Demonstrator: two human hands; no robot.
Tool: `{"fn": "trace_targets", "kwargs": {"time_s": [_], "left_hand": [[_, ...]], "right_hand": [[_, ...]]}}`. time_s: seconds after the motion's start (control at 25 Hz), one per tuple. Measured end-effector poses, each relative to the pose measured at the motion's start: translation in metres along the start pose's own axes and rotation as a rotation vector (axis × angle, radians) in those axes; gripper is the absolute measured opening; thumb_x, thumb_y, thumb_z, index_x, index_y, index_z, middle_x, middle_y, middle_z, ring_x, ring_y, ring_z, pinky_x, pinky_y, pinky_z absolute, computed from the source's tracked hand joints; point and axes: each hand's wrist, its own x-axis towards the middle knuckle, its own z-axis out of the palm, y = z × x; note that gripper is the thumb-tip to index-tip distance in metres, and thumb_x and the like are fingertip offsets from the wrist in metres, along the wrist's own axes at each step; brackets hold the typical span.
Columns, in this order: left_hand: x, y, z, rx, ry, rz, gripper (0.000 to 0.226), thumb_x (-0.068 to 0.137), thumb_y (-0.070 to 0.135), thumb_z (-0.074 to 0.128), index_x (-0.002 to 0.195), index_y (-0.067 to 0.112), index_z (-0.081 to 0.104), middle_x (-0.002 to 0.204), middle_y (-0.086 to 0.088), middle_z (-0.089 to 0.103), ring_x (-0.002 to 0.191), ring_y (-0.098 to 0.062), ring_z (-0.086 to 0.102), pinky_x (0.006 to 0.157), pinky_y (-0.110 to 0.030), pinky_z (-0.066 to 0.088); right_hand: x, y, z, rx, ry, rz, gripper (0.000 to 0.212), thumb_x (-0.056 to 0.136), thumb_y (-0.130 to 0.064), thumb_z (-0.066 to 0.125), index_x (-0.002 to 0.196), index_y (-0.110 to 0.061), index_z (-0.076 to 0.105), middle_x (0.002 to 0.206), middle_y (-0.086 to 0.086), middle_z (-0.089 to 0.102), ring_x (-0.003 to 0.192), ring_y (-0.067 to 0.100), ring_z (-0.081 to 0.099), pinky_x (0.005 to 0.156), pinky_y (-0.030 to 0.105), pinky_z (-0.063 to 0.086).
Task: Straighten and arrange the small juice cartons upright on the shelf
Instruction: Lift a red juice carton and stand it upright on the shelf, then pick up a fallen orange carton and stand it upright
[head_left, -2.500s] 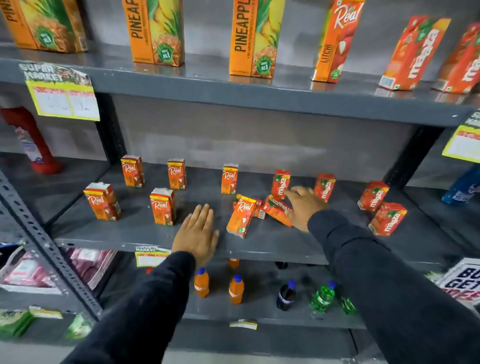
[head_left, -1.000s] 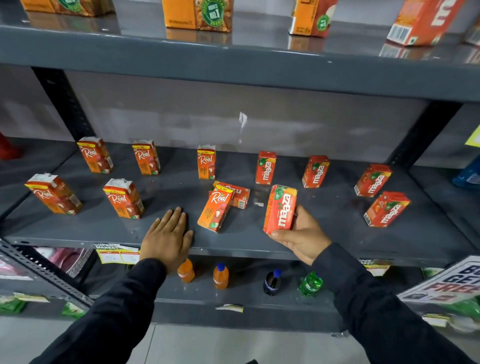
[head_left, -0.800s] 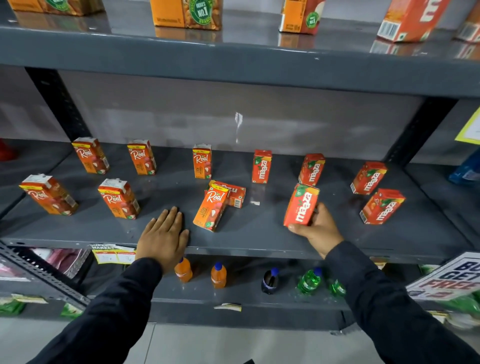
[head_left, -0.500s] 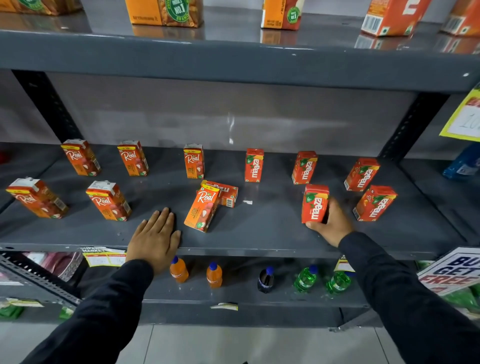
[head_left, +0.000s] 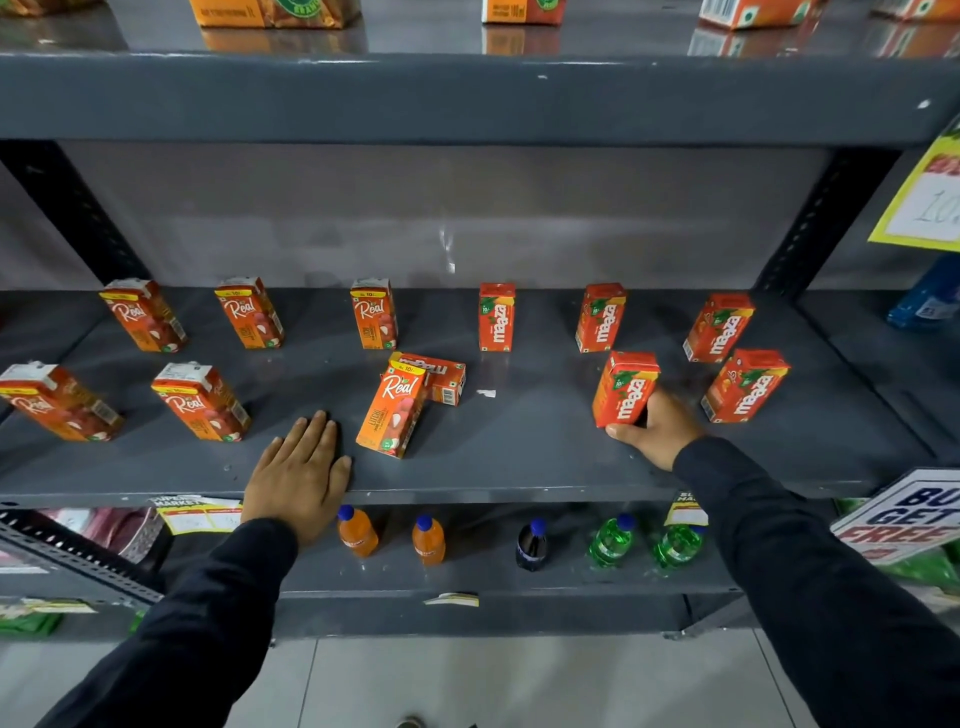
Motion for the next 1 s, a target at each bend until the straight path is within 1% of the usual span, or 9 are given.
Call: {"fn": "trace_targets", "kwargs": {"time_s": [0.12, 0.2, 0.28, 0.36, 0.44, 0.56, 0.68, 0.76, 1.0], "left_hand": [[0.0, -0.001, 0.001, 0.008, -0.002, 0.002, 0.073, 0.087, 0.054, 0.006, 0.146, 0.011, 0.016, 0.156, -0.004, 0.012, 0.143, -0.02, 0.008, 0.115, -0.039, 0.008], [0.0, 0.0, 0.0, 0.009, 0.0, 0.004, 0.073, 0.087, 0.054, 0.005, 0.146, 0.012, 0.016, 0.156, -0.003, 0.011, 0.143, -0.02, 0.007, 0.115, -0.039, 0.008], [-0.001, -0.001, 0.0, 0.003, 0.014, 0.004, 0.074, 0.087, 0.054, 0.004, 0.146, 0.011, 0.016, 0.156, -0.003, 0.011, 0.143, -0.02, 0.007, 0.115, -0.038, 0.008], [-0.001, -0.001, 0.001, 0.009, 0.023, 0.005, 0.074, 0.087, 0.054, 0.002, 0.146, 0.012, 0.017, 0.156, -0.003, 0.012, 0.143, -0.02, 0.008, 0.115, -0.038, 0.008], [-0.001, -0.001, 0.002, 0.002, 0.041, 0.004, 0.073, 0.087, 0.053, 0.003, 0.145, 0.012, 0.021, 0.155, -0.004, 0.016, 0.143, -0.021, 0.01, 0.115, -0.039, 0.01], [0.0, -0.001, 0.001, -0.011, 0.047, 0.01, 0.073, 0.087, 0.052, 0.005, 0.144, 0.011, 0.027, 0.154, -0.005, 0.021, 0.142, -0.023, 0.014, 0.114, -0.041, 0.013], [-0.001, -0.001, -0.001, -0.034, 0.048, 0.017, 0.074, 0.087, 0.053, 0.006, 0.144, 0.01, 0.028, 0.154, -0.006, 0.022, 0.142, -0.024, 0.015, 0.114, -0.042, 0.014], [-0.002, 0.0, -0.004, -0.037, 0.045, 0.022, 0.075, 0.086, 0.053, 0.005, 0.144, 0.01, 0.027, 0.154, -0.006, 0.021, 0.142, -0.024, 0.014, 0.114, -0.042, 0.013], [-0.001, -0.001, -0.006, -0.035, 0.034, 0.031, 0.076, 0.084, 0.053, 0.001, 0.146, 0.013, 0.019, 0.156, -0.004, 0.013, 0.143, -0.021, 0.008, 0.114, -0.039, 0.008]], "right_hand": [[-0.005, -0.002, -0.002, 0.083, 0.015, 0.023, 0.056, 0.067, -0.026, 0.081, 0.115, -0.013, 0.054, 0.116, 0.008, 0.065, 0.106, 0.026, 0.06, 0.095, 0.046, 0.047], [-0.017, -0.002, -0.001, 0.332, 0.136, 0.065, 0.069, 0.064, -0.016, 0.083, 0.122, -0.016, 0.046, 0.116, 0.001, 0.059, 0.104, 0.017, 0.055, 0.094, 0.038, 0.043], [-0.042, -0.005, 0.008, 0.572, 0.37, 0.076, 0.054, 0.068, -0.006, 0.08, 0.109, -0.022, 0.049, 0.098, 0.002, 0.057, 0.09, 0.009, 0.055, 0.087, 0.033, 0.043], [-0.077, -0.015, 0.024, 0.649, 0.436, 0.057, 0.038, 0.074, 0.003, 0.072, 0.085, -0.027, 0.051, 0.074, 0.001, 0.049, 0.063, 0.0, 0.049, 0.071, 0.024, 0.044], [-0.095, -0.038, 0.041, 0.617, 0.306, -0.034, 0.035, 0.076, 0.006, 0.07, 0.075, -0.025, 0.053, 0.064, 0.0, 0.047, 0.053, 0.0, 0.047, 0.059, 0.012, 0.042], [-0.083, -0.087, 0.063, 0.555, 0.098, -0.142, 0.027, 0.077, -0.004, 0.072, 0.085, -0.025, 0.059, 0.068, -0.003, 0.057, 0.058, 0.002, 0.054, 0.062, 0.012, 0.045], [-0.062, -0.144, 0.086, 0.688, -0.184, 0.026, 0.036, 0.078, -0.017, 0.073, 0.11, -0.016, 0.056, 0.089, -0.001, 0.067, 0.074, 0.011, 0.065, 0.068, 0.025, 0.052], [-0.058, -0.177, 0.099, 0.868, -0.363, 0.2, 0.035, 0.081, -0.017, 0.071, 0.111, -0.016, 0.053, 0.093, 0.003, 0.066, 0.073, 0.016, 0.065, 0.062, 0.027, 0.053], [-0.045, -0.205, 0.128, 0.817, -0.384, 0.229, 0.013, 0.084, -0.017, 0.067, 0.096, -0.013, 0.069, 0.078, 0.002, 0.066, 0.058, 0.006, 0.055, 0.047, 0.017, 0.045]]}}
